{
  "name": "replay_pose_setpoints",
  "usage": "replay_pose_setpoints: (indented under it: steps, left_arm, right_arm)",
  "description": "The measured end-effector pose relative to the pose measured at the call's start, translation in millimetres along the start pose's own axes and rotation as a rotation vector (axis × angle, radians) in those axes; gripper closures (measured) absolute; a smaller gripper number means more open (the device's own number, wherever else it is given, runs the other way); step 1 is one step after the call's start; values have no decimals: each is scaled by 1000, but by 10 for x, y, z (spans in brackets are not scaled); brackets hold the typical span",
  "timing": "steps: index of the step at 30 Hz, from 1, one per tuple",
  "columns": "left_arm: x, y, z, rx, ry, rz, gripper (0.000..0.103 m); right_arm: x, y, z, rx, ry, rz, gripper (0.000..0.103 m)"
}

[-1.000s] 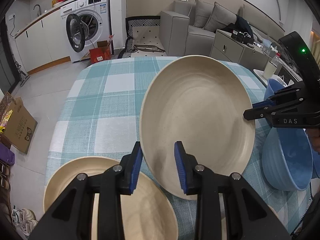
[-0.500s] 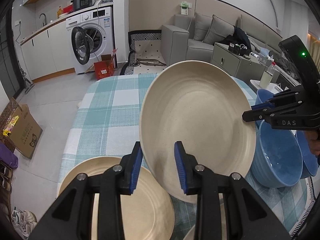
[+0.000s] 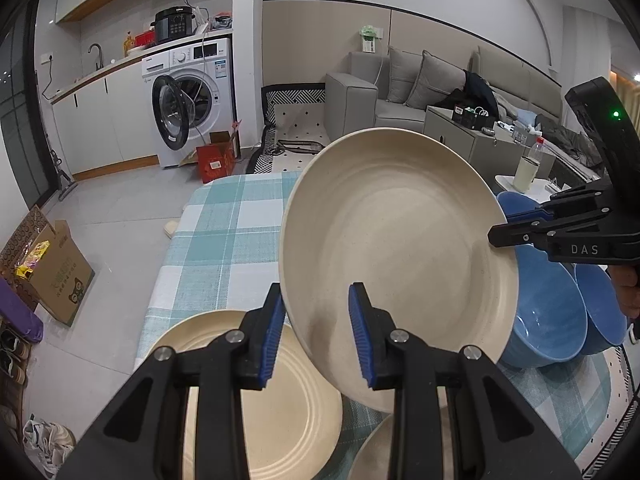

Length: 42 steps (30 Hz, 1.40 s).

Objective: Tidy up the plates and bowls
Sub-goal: 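Lift the cream plate by its rim with the right gripper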

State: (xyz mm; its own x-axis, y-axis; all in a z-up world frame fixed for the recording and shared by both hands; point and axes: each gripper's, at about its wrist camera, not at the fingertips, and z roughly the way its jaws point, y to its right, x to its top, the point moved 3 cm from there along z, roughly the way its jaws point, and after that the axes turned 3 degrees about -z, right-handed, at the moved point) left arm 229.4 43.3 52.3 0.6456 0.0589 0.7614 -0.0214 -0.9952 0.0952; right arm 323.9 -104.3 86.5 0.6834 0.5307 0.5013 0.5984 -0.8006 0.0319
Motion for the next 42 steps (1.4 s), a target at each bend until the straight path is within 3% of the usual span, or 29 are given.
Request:
replay_pose_setpoints:
  steps: [21, 42]
  left_arm:
    - [-204, 105, -605, 12, 115, 19, 72]
    - [-432, 162, -848, 11, 113, 56, 72]
  right_arm:
    - [-377, -340, -621, -19, 121, -12, 90]
    - [-694, -543, -815, -1, 165, -9, 90]
